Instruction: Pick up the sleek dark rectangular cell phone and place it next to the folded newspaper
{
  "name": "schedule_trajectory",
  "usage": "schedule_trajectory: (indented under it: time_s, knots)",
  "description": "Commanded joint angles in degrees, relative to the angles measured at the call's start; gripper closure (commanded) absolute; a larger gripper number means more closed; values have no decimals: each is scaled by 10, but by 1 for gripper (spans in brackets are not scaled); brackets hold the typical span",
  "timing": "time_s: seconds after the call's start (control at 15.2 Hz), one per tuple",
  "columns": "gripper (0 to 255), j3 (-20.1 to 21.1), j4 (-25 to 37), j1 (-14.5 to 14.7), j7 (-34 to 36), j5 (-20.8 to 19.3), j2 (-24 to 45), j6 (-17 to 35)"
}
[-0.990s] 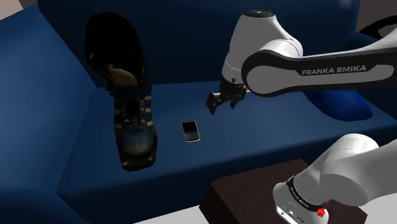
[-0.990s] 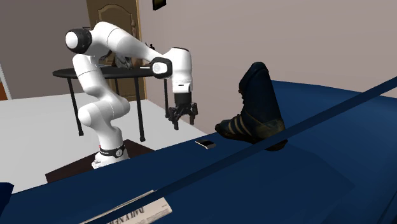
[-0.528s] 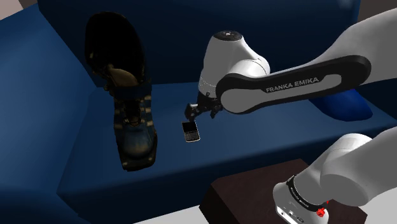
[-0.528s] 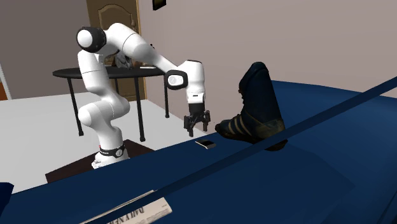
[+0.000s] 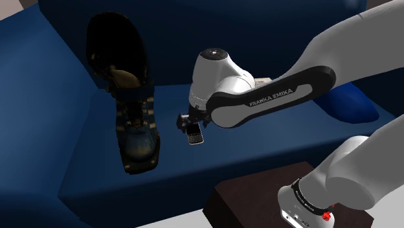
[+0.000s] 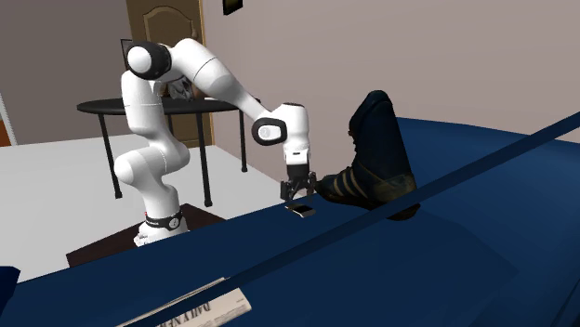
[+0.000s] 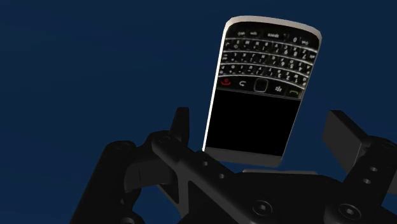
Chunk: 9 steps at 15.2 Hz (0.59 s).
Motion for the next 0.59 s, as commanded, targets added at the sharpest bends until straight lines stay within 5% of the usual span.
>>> schedule_trajectory:
  time_s: [0.0,0.53]
  knots:
    - [0,0,-2,-2,5,-9,13,15]
    - [0,0,-5,-2,11,-16,24,27]
